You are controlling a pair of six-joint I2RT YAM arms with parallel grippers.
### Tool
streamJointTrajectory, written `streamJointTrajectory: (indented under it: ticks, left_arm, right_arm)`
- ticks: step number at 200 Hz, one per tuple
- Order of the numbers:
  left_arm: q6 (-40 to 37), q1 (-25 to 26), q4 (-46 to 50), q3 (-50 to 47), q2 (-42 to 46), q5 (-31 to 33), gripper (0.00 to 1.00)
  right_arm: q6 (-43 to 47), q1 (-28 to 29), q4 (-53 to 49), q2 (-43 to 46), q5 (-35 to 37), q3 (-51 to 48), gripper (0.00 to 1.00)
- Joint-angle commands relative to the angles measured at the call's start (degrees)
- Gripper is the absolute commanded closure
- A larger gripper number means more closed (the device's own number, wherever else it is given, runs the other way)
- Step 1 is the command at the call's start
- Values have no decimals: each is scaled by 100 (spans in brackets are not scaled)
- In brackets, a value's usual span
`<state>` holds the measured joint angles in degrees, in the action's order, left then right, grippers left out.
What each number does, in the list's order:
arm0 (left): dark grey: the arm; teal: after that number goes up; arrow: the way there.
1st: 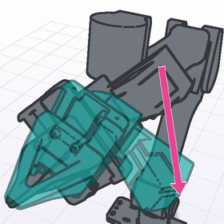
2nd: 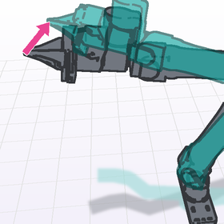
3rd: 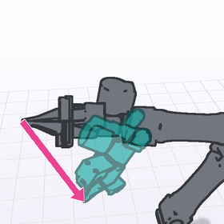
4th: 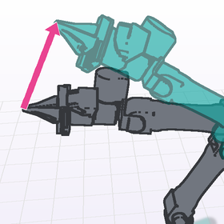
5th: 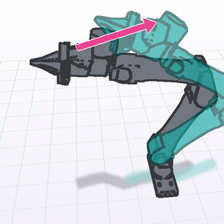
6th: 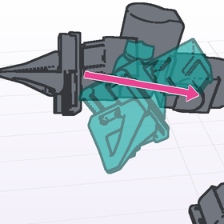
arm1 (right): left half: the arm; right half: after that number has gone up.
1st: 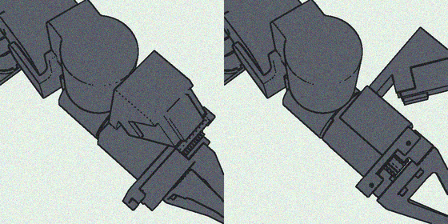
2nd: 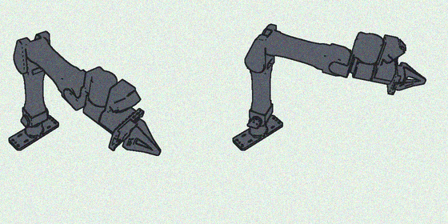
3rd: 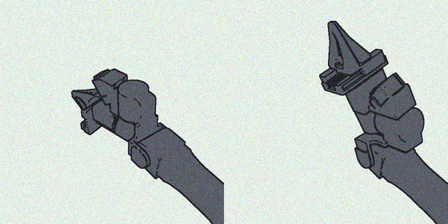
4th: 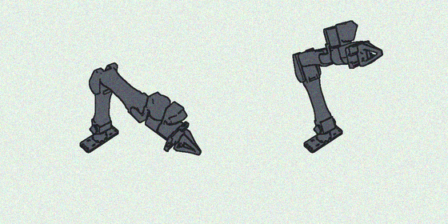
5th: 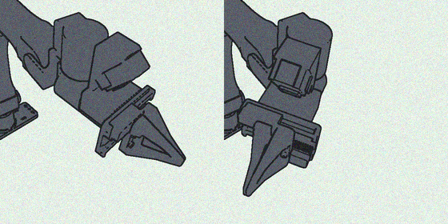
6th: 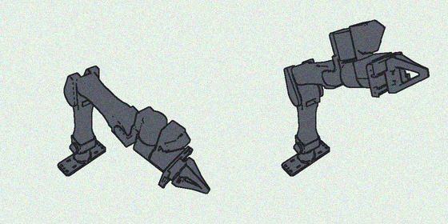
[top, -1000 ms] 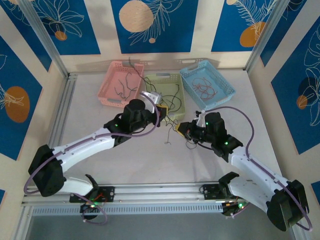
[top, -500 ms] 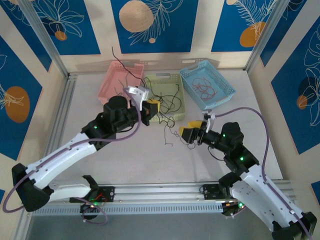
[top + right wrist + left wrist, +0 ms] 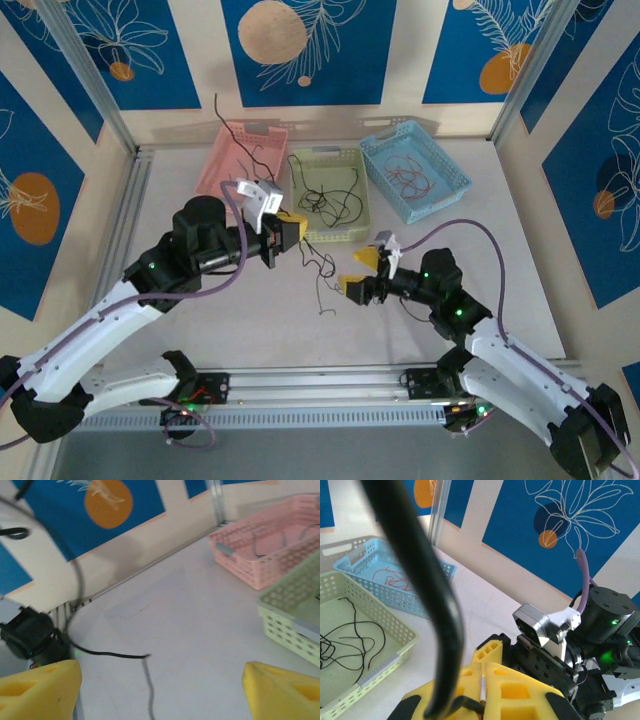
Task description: Untangle the cables
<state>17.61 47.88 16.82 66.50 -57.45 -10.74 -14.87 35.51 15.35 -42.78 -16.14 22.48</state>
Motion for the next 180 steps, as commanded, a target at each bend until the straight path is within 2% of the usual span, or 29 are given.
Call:
streamJointTrajectory:
  ticks: [1,32,45,62,67,75,83,85,104,123,157,168,180]
  left_arm:
    - [1,-7,155,170,37,-238,100]
    - [89,-2,57,91,28,-339,100]
    - [105,-7,75,87,3,-430,100]
    - [120,-5,98,51,18,-459,100]
    - [113,-4,109,42,31,-455,100]
    - [95,-4,160,40,56,-422,100]
    - [73,-7,211,22,98,-370,100]
    - [64,-7,231,21,110,-361,100]
    - [-26,-6,506,0,268,-104,100]
    - [-154,-9,1047,12,447,414,100]
    - [-263,-15,1873,-83,952,1376,100]
    - [-287,-13,2030,-110,1091,1551,100]
    - [-301,-15,2167,-153,1220,1702,100]
  right_arm:
    - [508,329,494,-250,-74,196,16]
    - [741,522,438,-815,19,583,20]
    - [801,536,456,-1003,15,716,24]
    - [790,545,546,-1221,-21,871,35]
    - [789,537,542,-1276,-21,919,44]
    - [798,529,487,-1361,47,1003,66]
    - [766,491,337,-1402,324,1102,95]
    - [749,477,288,-1407,441,1119,100]
    - [311,-7,204,-1201,1041,965,100]
    - [-510,-996,312,-752,1000,567,100]
    - [-1446,-2728,-394,-363,831,169,100]
    - [-1631,-3000,-434,-344,637,70,100]
    - [-1701,-3013,-435,-367,385,61,100]
